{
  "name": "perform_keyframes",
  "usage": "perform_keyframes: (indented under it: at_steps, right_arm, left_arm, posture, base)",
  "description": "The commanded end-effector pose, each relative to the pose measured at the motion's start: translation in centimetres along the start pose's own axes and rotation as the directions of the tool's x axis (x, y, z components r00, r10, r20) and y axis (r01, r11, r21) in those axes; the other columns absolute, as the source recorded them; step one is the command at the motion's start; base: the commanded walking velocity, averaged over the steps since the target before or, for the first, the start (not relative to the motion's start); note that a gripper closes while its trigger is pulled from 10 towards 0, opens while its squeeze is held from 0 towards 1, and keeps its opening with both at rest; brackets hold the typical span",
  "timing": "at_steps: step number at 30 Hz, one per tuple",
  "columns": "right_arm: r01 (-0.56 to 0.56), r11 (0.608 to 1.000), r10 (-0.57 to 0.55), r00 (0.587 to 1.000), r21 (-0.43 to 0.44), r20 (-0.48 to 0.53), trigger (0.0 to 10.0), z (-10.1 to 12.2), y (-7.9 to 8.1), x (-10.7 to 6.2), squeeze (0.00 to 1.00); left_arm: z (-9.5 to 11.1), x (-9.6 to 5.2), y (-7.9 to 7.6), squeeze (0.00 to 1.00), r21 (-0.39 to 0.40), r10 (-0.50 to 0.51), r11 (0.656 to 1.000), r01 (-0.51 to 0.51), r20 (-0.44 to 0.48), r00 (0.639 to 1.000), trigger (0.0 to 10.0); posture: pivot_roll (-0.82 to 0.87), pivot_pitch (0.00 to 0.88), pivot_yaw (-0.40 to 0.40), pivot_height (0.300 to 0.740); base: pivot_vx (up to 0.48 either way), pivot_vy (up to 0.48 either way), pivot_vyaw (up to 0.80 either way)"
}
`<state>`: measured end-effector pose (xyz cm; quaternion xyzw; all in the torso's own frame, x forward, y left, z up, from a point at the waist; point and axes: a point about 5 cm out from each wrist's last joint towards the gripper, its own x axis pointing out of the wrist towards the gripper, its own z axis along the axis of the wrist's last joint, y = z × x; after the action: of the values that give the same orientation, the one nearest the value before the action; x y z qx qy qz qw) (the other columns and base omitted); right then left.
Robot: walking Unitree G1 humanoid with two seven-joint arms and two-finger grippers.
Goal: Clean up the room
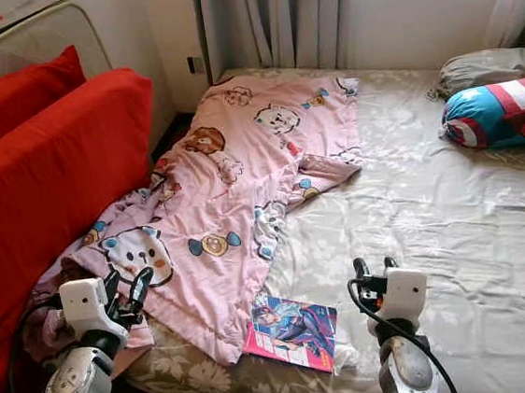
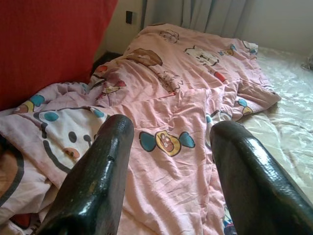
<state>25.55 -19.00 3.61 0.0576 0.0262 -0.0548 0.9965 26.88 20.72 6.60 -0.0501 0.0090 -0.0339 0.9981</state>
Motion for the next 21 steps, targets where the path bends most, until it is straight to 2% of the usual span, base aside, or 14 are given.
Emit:
perform_keyframes:
  at_steps: [1,6,12,21]
  right_arm:
    - [-0.001,1.0,0.001,1.0,-0.012,-0.012,10.0,-0.03,-0.03,-0.09,0.0]
    - [-0.001,0.999,-0.002,0.997,-0.036,-0.078,10.0,-0.9,-0.01,-0.33,0.0]
    - [-0.011,0.999,0.009,0.998,-0.032,-0.066,10.0,-0.96,0.17,-0.55,0.0]
    - [-0.013,1.0,0.012,0.999,-0.019,-0.052,10.0,-0.67,0.38,-0.48,0.0]
  left_arm:
    - [0.48,0.21,-0.16,0.0,0.006,-0.015,1.0,0.015,0.011,1.0,10.0]
    - [0.26,-0.01,-0.35,0.0,0.001,-0.011,1.0,0.011,0.006,1.0,10.0]
    - [0.18,-0.12,-0.39,0.0,0.002,-0.015,1.0,0.015,0.0,1.0,10.0]
    - [0.17,0.05,-0.57,0.0,-0.001,-0.024,1.0,0.024,-0.009,1.0,10.0]
  posture:
    - [-0.06,0.03,-0.001,0.71]
    - [-0.06,0.023,-0.002,0.705]
    - [-0.06,0.014,-0.002,0.666]
    - [-0.05,0.014,-0.002,0.666]
  base:
    - [0.0,0.0,0.0]
    - [0.0,0.0,0.0]
    - [0.0,0.0,0.0]
    - [0.0,0.0,0.0]
